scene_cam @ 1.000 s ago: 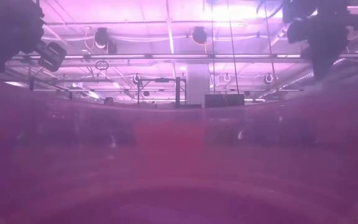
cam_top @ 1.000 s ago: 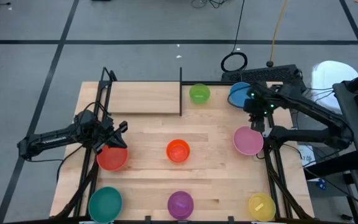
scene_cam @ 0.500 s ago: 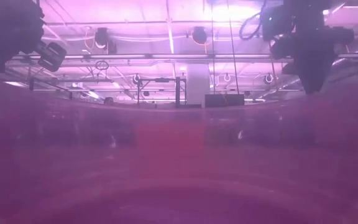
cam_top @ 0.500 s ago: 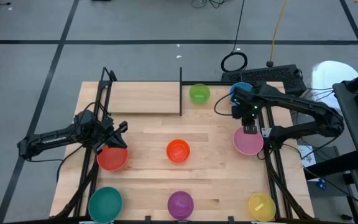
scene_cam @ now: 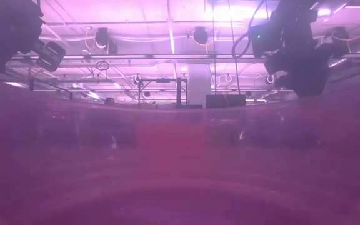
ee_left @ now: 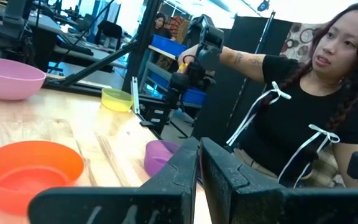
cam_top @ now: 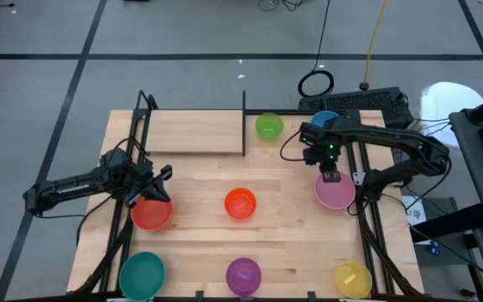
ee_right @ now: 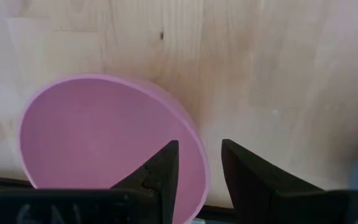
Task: Place and stack bowls onto a shelf
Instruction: Put the pink bowl on the shelf
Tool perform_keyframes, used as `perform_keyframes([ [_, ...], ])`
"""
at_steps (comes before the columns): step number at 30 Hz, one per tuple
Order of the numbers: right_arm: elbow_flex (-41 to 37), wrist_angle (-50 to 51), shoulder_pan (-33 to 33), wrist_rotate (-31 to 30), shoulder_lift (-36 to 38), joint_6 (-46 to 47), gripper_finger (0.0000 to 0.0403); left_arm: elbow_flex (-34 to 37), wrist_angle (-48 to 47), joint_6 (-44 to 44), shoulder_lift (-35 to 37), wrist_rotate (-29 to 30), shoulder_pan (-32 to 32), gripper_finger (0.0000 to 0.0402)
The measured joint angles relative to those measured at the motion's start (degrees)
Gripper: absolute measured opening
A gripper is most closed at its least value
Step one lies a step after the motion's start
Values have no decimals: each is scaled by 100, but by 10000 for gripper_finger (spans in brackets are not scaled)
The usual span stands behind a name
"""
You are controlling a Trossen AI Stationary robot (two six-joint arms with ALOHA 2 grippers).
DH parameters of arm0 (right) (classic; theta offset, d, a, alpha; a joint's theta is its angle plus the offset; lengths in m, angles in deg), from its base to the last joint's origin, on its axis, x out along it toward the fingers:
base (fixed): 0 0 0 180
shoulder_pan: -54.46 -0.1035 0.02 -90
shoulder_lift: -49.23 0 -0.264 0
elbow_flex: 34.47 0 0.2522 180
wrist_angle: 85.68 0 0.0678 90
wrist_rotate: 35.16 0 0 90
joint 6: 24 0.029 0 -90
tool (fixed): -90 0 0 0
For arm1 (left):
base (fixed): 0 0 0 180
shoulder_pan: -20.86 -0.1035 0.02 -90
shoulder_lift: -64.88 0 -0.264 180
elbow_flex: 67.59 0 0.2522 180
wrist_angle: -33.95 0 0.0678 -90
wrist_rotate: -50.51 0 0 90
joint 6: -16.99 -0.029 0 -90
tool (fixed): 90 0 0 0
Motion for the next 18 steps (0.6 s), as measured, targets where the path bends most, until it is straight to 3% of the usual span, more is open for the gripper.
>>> perform_keyframes([
  [8, -123, -36, 0, 28, -142, -153, 114, 0, 1, 127, 0, 0, 0, 24],
  [13, -693, -239, 0, 149, -142, -180, 114, 0, 0, 125, -2, 0, 0, 24],
  [18, -1292, -1096, -12, 150, -142, -256, 114, 0, 2, 125, -2, 0, 2, 24],
])
